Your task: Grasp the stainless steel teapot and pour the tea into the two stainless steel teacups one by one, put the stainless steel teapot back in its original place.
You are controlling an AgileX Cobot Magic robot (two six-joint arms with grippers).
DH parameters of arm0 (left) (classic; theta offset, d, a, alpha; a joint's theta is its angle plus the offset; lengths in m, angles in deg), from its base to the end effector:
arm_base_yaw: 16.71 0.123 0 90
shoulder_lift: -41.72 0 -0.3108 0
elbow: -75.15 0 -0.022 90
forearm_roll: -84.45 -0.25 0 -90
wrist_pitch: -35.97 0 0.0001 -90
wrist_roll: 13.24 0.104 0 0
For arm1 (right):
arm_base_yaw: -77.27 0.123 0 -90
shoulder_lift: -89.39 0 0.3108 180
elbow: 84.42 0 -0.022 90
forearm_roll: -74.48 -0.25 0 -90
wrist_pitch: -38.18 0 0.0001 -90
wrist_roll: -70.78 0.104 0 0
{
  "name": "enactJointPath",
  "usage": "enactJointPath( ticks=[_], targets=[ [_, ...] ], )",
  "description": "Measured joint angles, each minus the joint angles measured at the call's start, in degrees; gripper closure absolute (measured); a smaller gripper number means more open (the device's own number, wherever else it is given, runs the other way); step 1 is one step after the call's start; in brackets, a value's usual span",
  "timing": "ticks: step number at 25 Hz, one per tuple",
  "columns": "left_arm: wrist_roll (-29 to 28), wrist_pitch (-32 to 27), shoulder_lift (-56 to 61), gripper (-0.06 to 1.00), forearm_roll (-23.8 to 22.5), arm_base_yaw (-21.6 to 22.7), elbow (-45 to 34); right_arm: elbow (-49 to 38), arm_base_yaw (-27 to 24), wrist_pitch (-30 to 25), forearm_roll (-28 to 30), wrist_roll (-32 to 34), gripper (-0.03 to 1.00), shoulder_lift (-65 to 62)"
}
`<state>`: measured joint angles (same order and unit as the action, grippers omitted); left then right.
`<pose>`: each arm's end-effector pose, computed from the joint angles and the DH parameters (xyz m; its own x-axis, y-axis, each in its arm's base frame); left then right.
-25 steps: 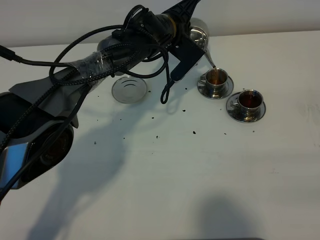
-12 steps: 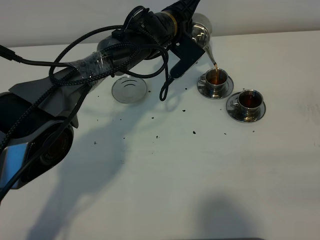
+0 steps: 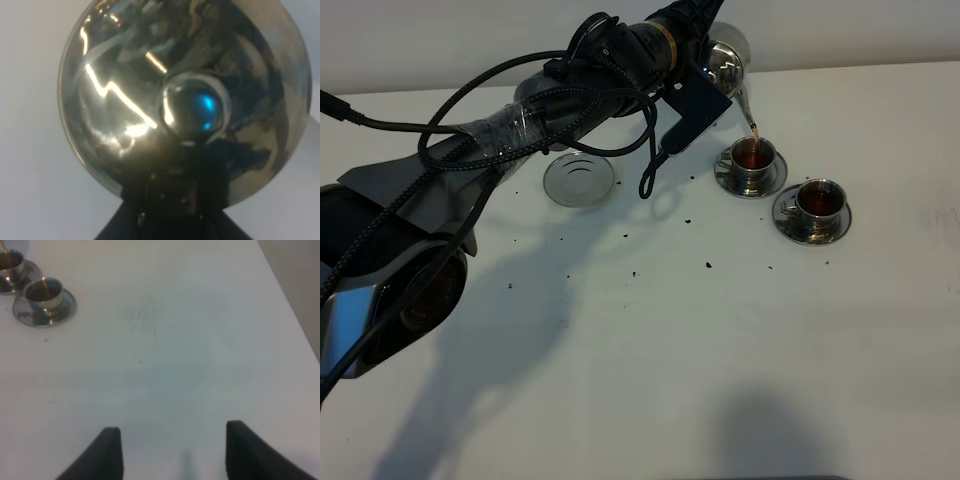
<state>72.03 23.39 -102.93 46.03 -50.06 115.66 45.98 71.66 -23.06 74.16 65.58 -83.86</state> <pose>0.5051 -0.3155 0.2210 0.5557 0.6289 0.5438 0.0450 -0.6759 0.7356 -0.0205 0.0025 0.2681 -0.4673 -0.0425 -0.8831 0.0525 0.9957 -0.0757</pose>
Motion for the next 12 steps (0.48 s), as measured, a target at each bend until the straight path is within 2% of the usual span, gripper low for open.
enactJointPath(
  ticks=[12],
  targets=[
    [0.1, 0.0, 0.0, 0.70, -0.2, 0.0, 0.0, 0.0, 0.0, 0.0, 0.0, 0.0, 0.52, 0.0]
  ],
)
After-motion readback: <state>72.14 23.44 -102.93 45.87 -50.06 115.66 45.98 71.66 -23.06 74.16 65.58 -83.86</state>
